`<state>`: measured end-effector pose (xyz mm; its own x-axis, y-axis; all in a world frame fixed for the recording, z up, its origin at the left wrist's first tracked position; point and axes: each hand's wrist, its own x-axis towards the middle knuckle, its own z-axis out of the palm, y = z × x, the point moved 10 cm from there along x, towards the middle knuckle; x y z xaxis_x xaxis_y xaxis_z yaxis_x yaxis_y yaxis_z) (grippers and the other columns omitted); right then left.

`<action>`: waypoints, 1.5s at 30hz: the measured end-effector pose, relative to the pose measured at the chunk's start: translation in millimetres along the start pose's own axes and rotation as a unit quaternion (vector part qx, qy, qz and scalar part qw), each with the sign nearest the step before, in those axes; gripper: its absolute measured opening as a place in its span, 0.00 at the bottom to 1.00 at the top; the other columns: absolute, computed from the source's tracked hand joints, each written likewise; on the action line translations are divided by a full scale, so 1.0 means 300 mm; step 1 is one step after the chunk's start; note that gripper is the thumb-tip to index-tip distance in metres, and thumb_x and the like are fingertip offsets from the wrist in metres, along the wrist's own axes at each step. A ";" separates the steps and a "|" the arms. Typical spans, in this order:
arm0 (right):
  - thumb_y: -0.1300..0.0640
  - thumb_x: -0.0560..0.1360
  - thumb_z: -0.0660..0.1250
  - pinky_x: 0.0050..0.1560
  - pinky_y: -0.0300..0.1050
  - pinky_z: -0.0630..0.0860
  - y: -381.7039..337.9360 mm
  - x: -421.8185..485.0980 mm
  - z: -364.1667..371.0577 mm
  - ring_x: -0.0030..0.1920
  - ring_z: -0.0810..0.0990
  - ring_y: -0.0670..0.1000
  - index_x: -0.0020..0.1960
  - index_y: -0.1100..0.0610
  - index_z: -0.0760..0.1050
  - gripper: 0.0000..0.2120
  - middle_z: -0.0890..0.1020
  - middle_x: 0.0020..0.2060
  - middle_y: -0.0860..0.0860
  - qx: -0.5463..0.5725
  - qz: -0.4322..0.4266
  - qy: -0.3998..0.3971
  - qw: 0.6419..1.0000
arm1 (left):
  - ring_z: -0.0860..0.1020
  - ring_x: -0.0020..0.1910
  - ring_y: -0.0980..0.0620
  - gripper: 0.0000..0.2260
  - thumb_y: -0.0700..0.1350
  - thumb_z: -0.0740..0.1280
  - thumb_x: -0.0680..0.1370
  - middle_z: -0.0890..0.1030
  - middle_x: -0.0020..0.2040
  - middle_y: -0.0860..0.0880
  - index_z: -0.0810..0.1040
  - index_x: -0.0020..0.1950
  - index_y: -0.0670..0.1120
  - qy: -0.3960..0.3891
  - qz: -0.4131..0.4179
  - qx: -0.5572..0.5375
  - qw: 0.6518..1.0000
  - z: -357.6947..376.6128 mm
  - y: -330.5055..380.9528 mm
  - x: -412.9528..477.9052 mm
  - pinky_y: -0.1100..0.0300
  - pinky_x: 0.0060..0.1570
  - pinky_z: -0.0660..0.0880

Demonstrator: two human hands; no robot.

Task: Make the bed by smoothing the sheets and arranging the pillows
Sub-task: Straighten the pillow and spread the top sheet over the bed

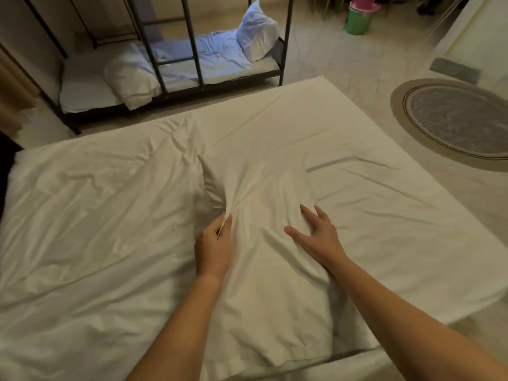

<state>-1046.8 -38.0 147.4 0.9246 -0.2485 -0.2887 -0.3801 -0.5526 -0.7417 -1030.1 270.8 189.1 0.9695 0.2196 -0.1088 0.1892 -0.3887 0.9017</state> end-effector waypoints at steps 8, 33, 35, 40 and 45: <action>0.25 0.66 0.71 0.78 0.56 0.61 0.156 0.326 -0.324 0.79 0.58 0.52 0.77 0.37 0.63 0.44 0.58 0.80 0.44 -0.041 -0.027 0.028 0.998 | 0.80 0.60 0.58 0.14 0.51 0.63 0.85 0.84 0.60 0.56 0.82 0.67 0.51 -0.085 0.001 -0.009 0.996 0.435 0.135 0.140 0.61 0.62 0.76; 0.44 0.76 0.73 0.66 0.52 0.71 0.049 -0.097 0.402 0.67 0.77 0.61 0.75 0.55 0.71 0.32 0.77 0.69 0.60 -0.199 -0.032 -0.210 0.957 | 0.78 0.64 0.49 0.17 0.47 0.63 0.83 0.79 0.67 0.48 0.78 0.71 0.49 -0.050 -0.245 0.176 0.952 -0.523 -0.530 -0.310 0.62 0.57 0.72; 0.45 0.75 0.73 0.65 0.52 0.71 -0.001 -0.185 0.528 0.66 0.77 0.61 0.75 0.55 0.70 0.33 0.77 0.69 0.59 -0.202 -0.037 -0.225 0.953 | 0.78 0.64 0.48 0.17 0.47 0.63 0.83 0.79 0.68 0.48 0.77 0.72 0.50 -0.034 -0.271 0.178 0.945 -0.707 -0.640 -0.389 0.60 0.60 0.73; 0.44 0.75 0.73 0.64 0.52 0.72 -0.099 -0.421 0.878 0.66 0.77 0.60 0.76 0.53 0.69 0.33 0.76 0.71 0.57 -0.221 -0.032 -0.257 0.940 | 0.76 0.67 0.46 0.18 0.46 0.63 0.84 0.76 0.71 0.46 0.74 0.74 0.48 -0.014 -0.331 0.191 0.924 -1.146 -0.985 -0.559 0.55 0.64 0.75; 0.45 0.76 0.73 0.65 0.53 0.71 -0.152 -0.677 1.293 0.67 0.76 0.59 0.77 0.52 0.68 0.33 0.75 0.71 0.57 -0.242 -0.036 -0.278 0.929 | 0.76 0.66 0.44 0.19 0.44 0.63 0.83 0.76 0.71 0.44 0.73 0.75 0.47 -0.010 -0.379 0.208 0.902 -1.523 -1.388 -0.691 0.56 0.60 0.73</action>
<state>-1207.4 346.2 5.1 0.7667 0.1769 -0.6171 -0.1597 -0.8785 -0.4502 -1381.0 795.9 27.4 0.5387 0.5487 -0.6394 0.8369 -0.4361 0.3309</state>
